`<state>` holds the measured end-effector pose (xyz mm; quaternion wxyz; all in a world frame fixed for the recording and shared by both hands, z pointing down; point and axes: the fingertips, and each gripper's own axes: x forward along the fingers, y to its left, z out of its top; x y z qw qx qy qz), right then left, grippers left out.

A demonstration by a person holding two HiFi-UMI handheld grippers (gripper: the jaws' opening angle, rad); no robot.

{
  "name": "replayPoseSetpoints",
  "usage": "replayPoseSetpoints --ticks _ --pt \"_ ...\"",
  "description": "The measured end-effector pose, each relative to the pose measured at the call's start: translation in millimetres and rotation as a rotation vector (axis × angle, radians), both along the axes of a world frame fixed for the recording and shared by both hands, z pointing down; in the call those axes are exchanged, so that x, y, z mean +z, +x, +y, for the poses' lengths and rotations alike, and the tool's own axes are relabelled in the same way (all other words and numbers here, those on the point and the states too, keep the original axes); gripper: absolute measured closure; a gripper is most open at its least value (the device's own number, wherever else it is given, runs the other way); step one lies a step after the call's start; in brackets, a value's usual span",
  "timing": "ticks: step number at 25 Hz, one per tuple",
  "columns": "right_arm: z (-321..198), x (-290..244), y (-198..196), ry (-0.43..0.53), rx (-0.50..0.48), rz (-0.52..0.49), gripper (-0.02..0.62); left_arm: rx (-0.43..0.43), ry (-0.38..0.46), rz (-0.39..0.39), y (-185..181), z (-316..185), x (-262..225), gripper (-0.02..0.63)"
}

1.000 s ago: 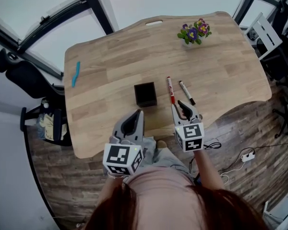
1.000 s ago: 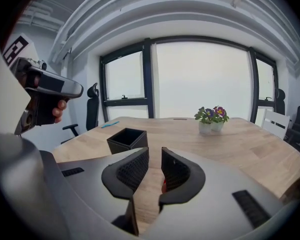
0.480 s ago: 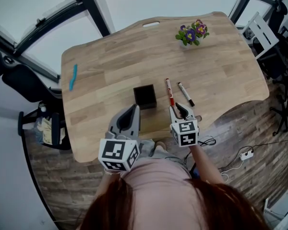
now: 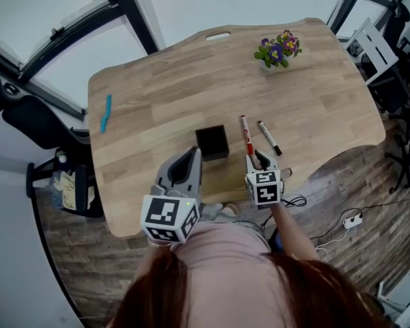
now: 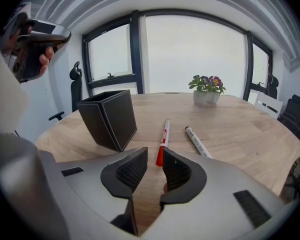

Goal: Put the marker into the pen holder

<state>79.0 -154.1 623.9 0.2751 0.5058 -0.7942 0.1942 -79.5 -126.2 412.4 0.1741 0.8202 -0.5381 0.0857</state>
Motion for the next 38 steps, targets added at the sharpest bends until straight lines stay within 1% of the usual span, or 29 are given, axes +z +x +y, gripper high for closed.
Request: replayPoseSetpoints --ticks 13,19,21,24,29,32,38 --pt "-10 37 4 -0.104 0.043 0.063 0.509 -0.003 -0.016 0.006 -17 -15 6 0.605" --pt "-15 42 5 -0.121 0.062 0.078 0.508 -0.002 -0.018 0.011 -22 -22 8 0.606" --pt "-14 43 4 -0.13 0.064 0.074 0.508 0.001 -0.015 0.014 -22 -25 7 0.605" --pt "-14 43 3 -0.132 0.069 0.068 0.532 0.003 -0.01 0.018 -23 -29 7 0.606" --pt "-13 44 2 -0.184 0.093 0.035 0.54 -0.023 0.008 0.025 -34 -37 4 0.606" --pt "-12 44 4 -0.182 0.083 0.022 0.541 -0.031 0.013 0.026 -37 -39 3 0.605" --pt "-14 29 6 -0.123 0.071 0.017 0.543 -0.023 0.022 0.037 -34 -39 1 0.605"
